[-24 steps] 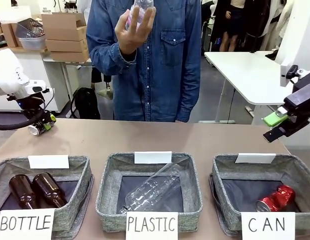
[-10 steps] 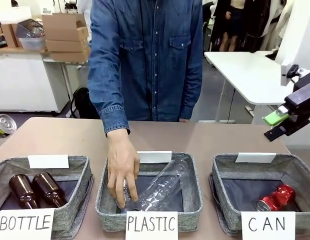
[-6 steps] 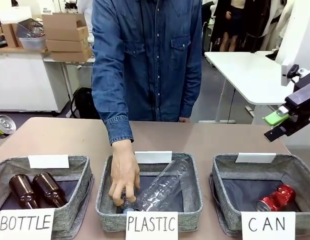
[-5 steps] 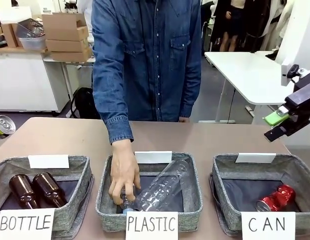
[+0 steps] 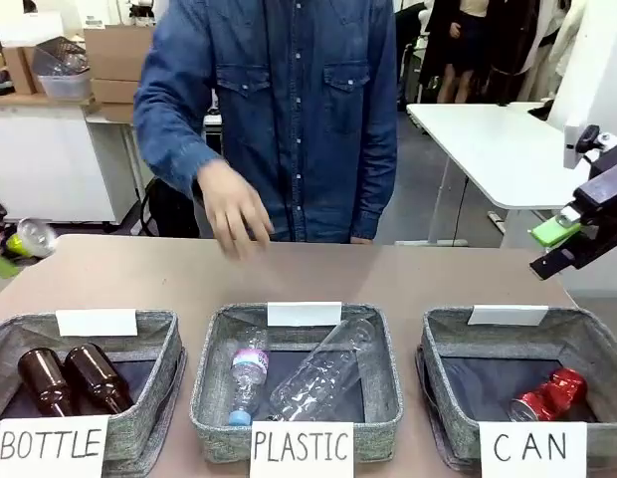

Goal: Sort the can waste into the basket.
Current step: Pick up the can waste from the table and place it in the right Fabric basket.

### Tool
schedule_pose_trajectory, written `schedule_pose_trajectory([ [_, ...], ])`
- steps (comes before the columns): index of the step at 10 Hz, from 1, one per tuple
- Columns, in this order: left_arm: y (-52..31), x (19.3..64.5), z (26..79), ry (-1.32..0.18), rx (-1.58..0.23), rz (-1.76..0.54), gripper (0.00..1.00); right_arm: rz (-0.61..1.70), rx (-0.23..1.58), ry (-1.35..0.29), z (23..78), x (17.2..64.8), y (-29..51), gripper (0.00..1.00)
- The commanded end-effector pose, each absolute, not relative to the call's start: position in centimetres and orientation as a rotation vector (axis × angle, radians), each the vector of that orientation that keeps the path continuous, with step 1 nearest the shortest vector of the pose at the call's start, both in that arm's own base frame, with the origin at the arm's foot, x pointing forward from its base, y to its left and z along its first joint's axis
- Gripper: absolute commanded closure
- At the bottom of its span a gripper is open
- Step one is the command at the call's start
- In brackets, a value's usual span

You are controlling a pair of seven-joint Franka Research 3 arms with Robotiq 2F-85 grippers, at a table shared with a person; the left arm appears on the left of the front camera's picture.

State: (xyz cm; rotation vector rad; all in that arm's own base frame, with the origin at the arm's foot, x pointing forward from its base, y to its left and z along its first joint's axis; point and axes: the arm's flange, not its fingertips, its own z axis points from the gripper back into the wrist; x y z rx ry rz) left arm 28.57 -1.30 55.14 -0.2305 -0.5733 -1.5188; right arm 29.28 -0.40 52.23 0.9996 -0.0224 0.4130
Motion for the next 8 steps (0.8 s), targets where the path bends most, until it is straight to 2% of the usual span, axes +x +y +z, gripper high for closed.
schedule_pose_trajectory([
  [1, -13.2, 28.3, 61.6, -0.551, -0.271, -1.586, 0.61, 0.257, 1.033, 0.020, 53.9, 28.3, -6.7, 0.00],
  [4, -29.3, 31.7, 66.3, -0.518, -0.226, -1.675, 0.61, 0.044, 1.081, -0.054, 55.5, 24.2, -16.2, 0.00],
  [5, -36.5, 33.1, 66.8, -0.493, -0.259, -1.753, 0.61, 0.009, 1.122, -0.095, 55.3, 22.3, -19.2, 0.00],
  [7, -50.4, 32.7, 65.4, -0.400, -0.221, -1.895, 0.61, -0.167, 1.166, -0.219, 54.0, 19.7, -23.0, 0.00],
  [8, -56.0, 32.2, 63.6, -0.334, -0.250, -1.934, 0.61, -0.031, 1.108, -0.121, 55.0, 20.9, -20.2, 0.00],
])
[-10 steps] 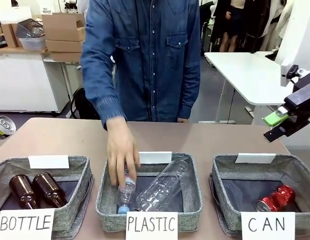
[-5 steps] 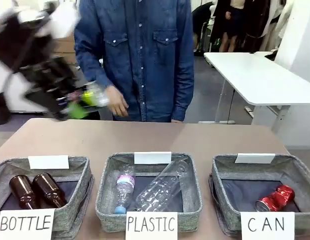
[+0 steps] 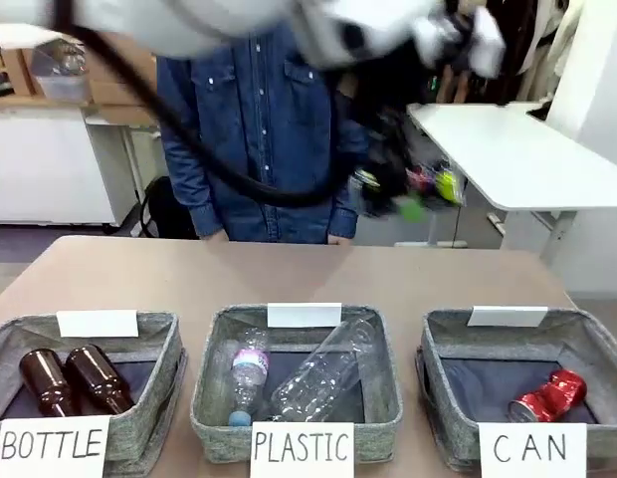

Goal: Sort the can waste into the basket.
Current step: Pick up the can waste from the table and place it in the right Fabric basket.

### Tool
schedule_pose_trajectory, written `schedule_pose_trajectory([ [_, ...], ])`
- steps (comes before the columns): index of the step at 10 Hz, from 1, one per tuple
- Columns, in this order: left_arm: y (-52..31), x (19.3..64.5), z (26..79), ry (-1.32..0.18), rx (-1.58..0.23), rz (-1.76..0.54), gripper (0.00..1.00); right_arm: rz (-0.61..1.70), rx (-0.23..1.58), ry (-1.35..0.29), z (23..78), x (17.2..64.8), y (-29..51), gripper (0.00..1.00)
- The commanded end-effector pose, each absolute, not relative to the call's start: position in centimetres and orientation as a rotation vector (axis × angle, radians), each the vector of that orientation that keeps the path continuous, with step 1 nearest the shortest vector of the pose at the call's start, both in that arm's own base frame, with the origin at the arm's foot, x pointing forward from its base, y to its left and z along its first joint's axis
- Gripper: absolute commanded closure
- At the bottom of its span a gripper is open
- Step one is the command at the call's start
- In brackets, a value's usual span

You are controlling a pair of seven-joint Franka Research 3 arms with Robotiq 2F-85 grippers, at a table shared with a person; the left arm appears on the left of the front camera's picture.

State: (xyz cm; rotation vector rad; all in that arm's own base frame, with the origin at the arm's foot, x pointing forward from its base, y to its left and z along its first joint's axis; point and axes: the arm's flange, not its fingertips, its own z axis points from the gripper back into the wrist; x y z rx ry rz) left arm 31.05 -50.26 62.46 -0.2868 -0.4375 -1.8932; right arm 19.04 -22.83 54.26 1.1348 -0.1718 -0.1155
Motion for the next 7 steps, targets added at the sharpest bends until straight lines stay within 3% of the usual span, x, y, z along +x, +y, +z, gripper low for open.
schedule_pose_trajectory([
  [1, -60.9, 31.7, 61.3, -0.271, -0.250, -1.992, 0.61, -0.031, 1.108, -0.121, 55.0, 20.9, -20.2, 0.00],
  [3, -66.7, 31.2, 56.0, -0.150, -0.314, -1.991, 0.61, -0.031, 1.108, -0.121, 55.0, 20.9, -20.2, 0.00],
  [5, -70.0, 32.8, 50.0, -0.052, -0.218, -2.020, 0.61, -0.031, 1.108, -0.121, 55.0, 20.9, -20.2, 0.00],
  [6, -65.5, 29.2, 51.0, -0.150, -0.304, -2.003, 0.61, -0.031, 1.108, -0.121, 55.0, 20.9, -20.2, 0.00],
  [7, -65.5, 29.2, 51.0, -0.150, -0.304, -2.003, 0.61, -0.031, 1.108, -0.121, 55.0, 20.9, -20.2, 0.00],
])
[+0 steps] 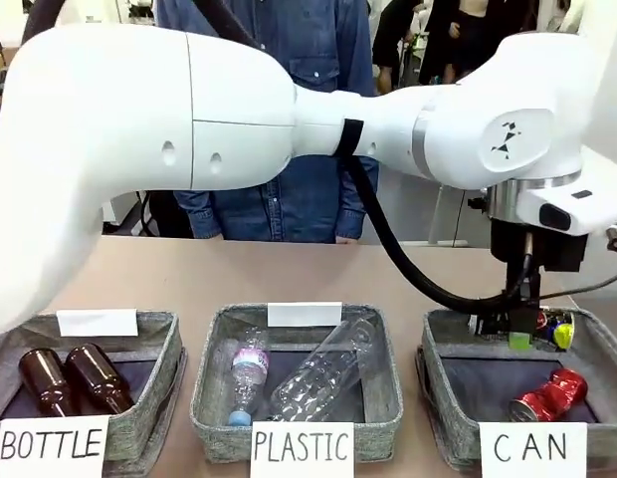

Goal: Sort the can waste into the basket.
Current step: Pick up the can waste from the table and place it in the right Fabric basket.

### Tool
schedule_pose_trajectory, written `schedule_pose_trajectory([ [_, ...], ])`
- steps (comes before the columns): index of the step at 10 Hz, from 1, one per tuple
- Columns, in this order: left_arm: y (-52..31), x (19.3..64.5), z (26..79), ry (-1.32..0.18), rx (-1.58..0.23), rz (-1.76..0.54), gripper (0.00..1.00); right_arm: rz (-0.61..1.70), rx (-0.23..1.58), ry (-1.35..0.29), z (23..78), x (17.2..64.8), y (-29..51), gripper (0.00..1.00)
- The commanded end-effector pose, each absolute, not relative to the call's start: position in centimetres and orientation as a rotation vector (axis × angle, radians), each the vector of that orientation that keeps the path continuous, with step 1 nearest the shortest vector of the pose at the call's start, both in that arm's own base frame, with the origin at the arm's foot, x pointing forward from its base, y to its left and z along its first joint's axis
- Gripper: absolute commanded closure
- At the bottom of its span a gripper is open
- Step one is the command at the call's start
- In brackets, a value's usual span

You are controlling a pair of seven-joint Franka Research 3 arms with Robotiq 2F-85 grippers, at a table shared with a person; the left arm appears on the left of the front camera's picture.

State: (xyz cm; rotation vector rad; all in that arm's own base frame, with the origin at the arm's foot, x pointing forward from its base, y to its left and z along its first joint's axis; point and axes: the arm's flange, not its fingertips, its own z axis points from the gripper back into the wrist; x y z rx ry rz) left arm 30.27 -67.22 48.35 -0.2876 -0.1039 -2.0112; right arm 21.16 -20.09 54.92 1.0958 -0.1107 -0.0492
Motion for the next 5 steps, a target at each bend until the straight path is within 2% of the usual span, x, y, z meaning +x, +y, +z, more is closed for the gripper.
schedule_pose_trajectory([
  [1, -67.43, 30.43, 47.08, -0.083, -0.284, -2.011, 0.61, -0.031, 1.108, -0.121, 55.01, 20.93, -20.23, 0.00],
  [2, -67.15, 30.64, 47.33, -0.132, -0.312, -2.010, 0.61, -0.031, 1.108, -0.121, 55.01, 20.93, -20.23, 0.00],
  [3, -67.12, 30.68, 47.04, -0.153, -0.350, -2.001, 0.47, -0.031, 1.108, -0.121, 55.01, 20.93, -20.23, 0.00],
  [4, -67.15, 30.70, 46.84, -0.176, -0.368, -2.001, 0.03, -0.031, 1.108, -0.121, 55.01, 20.93, -20.23, 0.00],
  [5, -67.13, 30.75, 46.82, -0.187, -0.372, -2.000, 0.00, -0.031, 1.108, -0.121, 55.01, 20.93, -20.23, 0.00],
])
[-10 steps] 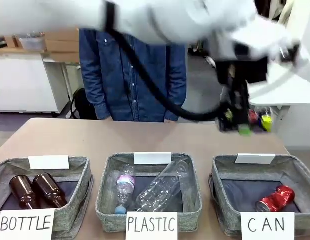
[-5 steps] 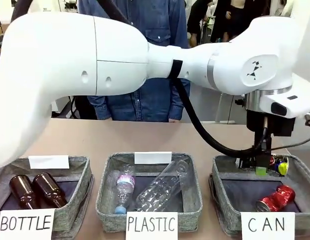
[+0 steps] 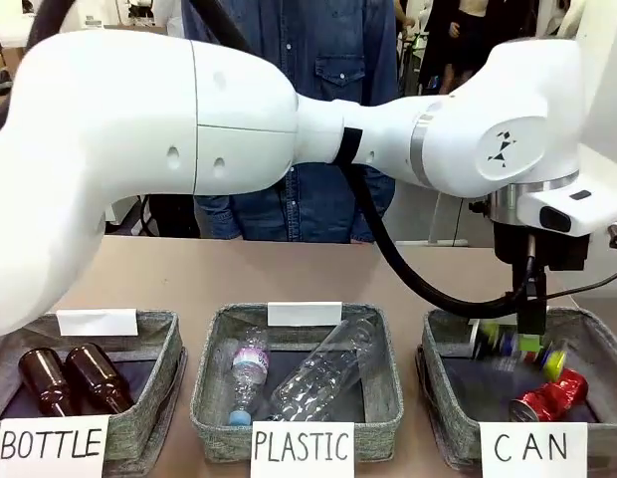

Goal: Sort the can waste into the basket.
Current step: Pick up the can waste from the table and place it in the right Fabric basket.

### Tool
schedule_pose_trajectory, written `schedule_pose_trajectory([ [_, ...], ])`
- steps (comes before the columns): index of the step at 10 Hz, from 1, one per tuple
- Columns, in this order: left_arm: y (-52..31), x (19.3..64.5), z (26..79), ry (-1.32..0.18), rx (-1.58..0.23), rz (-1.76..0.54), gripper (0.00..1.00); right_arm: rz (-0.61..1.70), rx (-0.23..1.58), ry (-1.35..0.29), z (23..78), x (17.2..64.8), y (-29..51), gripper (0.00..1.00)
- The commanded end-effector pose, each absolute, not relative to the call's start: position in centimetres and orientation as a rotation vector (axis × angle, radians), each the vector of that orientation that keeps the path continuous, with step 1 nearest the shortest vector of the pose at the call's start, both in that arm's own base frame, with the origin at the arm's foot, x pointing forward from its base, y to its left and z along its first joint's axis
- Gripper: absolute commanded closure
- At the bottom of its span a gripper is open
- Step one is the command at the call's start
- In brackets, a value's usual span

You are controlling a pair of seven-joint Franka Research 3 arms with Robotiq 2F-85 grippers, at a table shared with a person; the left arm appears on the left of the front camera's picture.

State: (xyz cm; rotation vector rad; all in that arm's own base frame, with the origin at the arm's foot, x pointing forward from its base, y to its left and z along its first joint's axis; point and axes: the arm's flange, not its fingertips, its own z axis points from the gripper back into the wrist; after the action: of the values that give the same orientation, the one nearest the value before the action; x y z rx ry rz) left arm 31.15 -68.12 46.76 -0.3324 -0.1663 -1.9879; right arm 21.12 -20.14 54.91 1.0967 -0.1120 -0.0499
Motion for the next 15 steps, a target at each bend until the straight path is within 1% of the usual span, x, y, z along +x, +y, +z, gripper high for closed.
schedule_pose_trajectory([
  [1, -67.1, 30.8, 46.9, -0.200, -0.373, -1.998, 0.00, -0.031, 1.108, -0.121, 55.0, 20.9, -20.2, 0.00],
  [6, -66.0, 31.5, 47.4, -0.200, -0.389, -1.943, 0.00, -0.031, 1.108, -0.121, 55.0, 20.9, -20.2, 0.00],
  [8, -63.8, 31.1, 48.6, -0.043, -0.417, -1.946, 0.00, -0.027, 1.072, -0.086, 54.9, 21.3, -19.6, 0.00],
  [10, -56.7, 29.7, 52.3, 0.019, -0.426, -1.850, 0.00, 0.029, 1.099, -0.053, 54.7, 23.7, -17.0, 0.00],
  [11, -51.8, 29.3, 54.0, 0.089, -0.469, -1.704, 0.00, 0.087, 1.087, 0.013, 54.5, 25.8, -14.5, 0.00],
  [12, -47.4, 29.4, 54.8, 0.128, -0.496, -1.531, 0.00, 0.125, 1.056, 0.060, 54.6, 27.3, -11.9, 0.00],
  [14, -38.2, 30.2, 55.3, 0.109, -0.561, -1.183, 0.00, 0.235, 1.010, 0.127, 54.8, 29.6, -5.8, 0.00],
  [15, -33.0, 30.5, 55.3, 0.096, -0.633, -0.984, 0.00, 0.269, 0.983, 0.138, 54.7, 30.6, -2.3, 0.00],
])
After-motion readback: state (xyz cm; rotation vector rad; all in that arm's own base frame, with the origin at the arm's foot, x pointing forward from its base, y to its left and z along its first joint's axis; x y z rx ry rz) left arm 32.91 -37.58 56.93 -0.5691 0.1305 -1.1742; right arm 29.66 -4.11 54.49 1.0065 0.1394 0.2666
